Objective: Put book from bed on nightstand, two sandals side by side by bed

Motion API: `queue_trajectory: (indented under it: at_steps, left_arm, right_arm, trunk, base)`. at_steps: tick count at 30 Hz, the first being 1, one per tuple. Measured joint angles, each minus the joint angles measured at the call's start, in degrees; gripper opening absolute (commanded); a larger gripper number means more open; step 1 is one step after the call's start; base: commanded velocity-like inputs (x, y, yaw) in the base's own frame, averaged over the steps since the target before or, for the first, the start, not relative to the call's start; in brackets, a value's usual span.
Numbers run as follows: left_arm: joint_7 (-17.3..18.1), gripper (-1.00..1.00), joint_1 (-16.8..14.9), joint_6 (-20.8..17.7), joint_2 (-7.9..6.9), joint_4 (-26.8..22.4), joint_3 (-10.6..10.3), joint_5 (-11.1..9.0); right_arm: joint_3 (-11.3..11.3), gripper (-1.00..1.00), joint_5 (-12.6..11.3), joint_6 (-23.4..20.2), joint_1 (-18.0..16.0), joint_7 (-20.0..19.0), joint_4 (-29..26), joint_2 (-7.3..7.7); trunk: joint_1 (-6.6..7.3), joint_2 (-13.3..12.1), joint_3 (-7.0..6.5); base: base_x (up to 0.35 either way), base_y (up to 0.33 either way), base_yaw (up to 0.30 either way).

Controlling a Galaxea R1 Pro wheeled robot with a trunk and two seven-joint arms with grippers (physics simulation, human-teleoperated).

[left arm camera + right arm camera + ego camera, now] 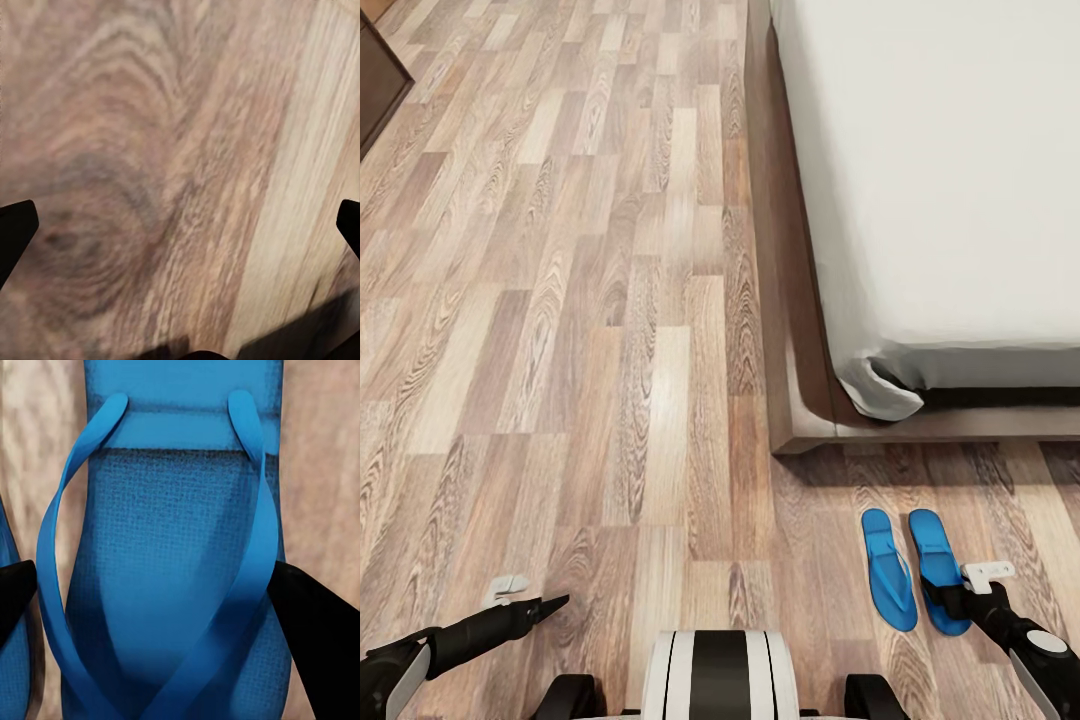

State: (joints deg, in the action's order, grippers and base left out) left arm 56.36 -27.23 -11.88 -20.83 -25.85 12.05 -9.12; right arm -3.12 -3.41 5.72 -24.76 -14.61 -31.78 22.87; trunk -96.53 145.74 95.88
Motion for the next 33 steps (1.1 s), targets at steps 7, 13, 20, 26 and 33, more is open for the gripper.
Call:
queue_trajectory:
  at_steps: [7, 13, 20, 26, 33]
  left_arm:
    - [0.03, 1.0, 0.0, 0.07, 0.0, 0.0, 0.03, 0.0]
    - [0.03, 1.0, 0.0, 0.09, 0.0, 0.0, 0.03, 0.0]
    - [0.03, 1.0, 0.0, 0.09, 0.0, 0.0, 0.04, 0.0]
    - [0.03, 1.0, 0.0, 0.01, 0.0, 0.0, -0.02, 0.01]
    - [0.03, 1.0, 0.0, 0.0, 0.0, 0.0, -0.03, 0.0]
  right_arm:
    - [-0.07, -1.0, -0.08, 0.43, 0.0, -0.29, 0.59, 0.0]
    - [-0.08, -1.0, -0.15, 4.49, 0.0, -0.29, 0.76, 0.0]
    - [-0.07, -1.0, -0.15, 5.17, 0.0, -0.29, 0.79, 0.0]
    - [-0.06, -1.0, -0.09, 5.19, 0.01, -0.03, 0.8, 0.0]
    - [-0.06, -1.0, -0.07, 5.19, 0.01, 0.13, 0.73, 0.0]
  trunk:
    - [0.0, 0.0, 0.0]
    - [0.0, 0.0, 0.0]
    - [0.0, 0.0, 0.0]
    - [-0.05, 0.02, 0.44]
    - [-0.24, 0.12, 1.99]
  base:
    - [0.0, 0.0, 0.0]
    - [0.0, 0.0, 0.0]
    - [0.0, 0.0, 0.0]
    - [0.0, 0.0, 0.0]
    - [0.0, 0.0, 0.0]
